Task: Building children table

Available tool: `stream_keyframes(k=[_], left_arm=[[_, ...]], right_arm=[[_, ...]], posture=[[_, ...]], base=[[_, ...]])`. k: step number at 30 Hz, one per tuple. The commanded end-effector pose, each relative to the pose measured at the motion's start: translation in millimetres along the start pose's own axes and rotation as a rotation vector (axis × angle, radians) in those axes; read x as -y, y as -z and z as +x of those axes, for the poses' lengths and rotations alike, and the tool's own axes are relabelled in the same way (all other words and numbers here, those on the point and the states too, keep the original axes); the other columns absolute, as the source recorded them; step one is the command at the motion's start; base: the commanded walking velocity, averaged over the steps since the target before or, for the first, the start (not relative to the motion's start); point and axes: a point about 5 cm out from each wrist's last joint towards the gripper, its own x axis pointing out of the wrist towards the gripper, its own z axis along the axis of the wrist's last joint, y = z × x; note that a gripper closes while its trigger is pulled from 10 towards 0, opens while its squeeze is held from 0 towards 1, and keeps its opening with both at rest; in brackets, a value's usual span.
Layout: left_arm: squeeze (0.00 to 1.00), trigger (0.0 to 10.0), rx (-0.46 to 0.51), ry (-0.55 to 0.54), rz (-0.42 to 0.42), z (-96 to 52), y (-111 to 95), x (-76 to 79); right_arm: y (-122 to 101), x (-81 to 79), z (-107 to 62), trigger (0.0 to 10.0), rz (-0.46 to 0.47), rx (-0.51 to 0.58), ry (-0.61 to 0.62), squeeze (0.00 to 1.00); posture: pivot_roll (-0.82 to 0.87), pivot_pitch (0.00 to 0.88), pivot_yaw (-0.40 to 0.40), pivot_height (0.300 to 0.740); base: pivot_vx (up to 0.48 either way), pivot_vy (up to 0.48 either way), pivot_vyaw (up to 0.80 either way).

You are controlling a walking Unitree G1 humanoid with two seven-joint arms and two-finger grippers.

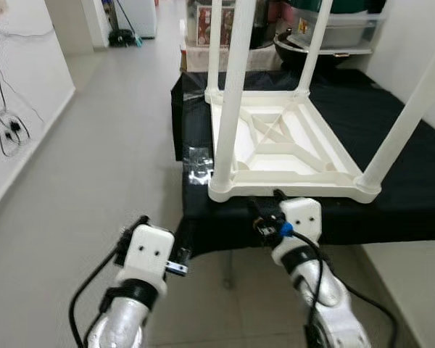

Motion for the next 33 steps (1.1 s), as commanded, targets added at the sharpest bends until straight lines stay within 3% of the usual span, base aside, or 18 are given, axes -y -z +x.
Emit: stream_keyframes(k=[1,11,29,33], left_arm=[[0.00,10.0,-0.013,-0.008,0.022,-0.9,4,-1.7],[0.00,10.0,-0.005,0.002,0.023,0.8,4,-1.3],[0.00,10.0,0.001,-0.009,0.027,3.9,5,-4.3],[0.00,10.0,-0.001,-0.013,0.024,3.9,5,-5.1]], right_arm=[[4,4.1,2.8,10.0,-0.007,-0.011,0.016,0.00],[-1,16.5,10.8,10.0,-0.018,0.011,0.056,0.00],[-1,18.2,12.9,10.0,-0.022,0.021,0.059,0.00],[-1,20.0,14.0,10.0,-0.027,0.023,0.062,0.00]], posture=[[0.08,0.017,-0.040,0.740],[0.08,0.008,-0.035,0.740],[0.08,0.018,-0.036,0.740],[0.08,0.024,-0.039,0.740]], base=[[0.000,-0.326,0.00],[0.000,-0.387,0.00],[0.000,-0.439,0.00],[0.297,-0.371,0.00]])
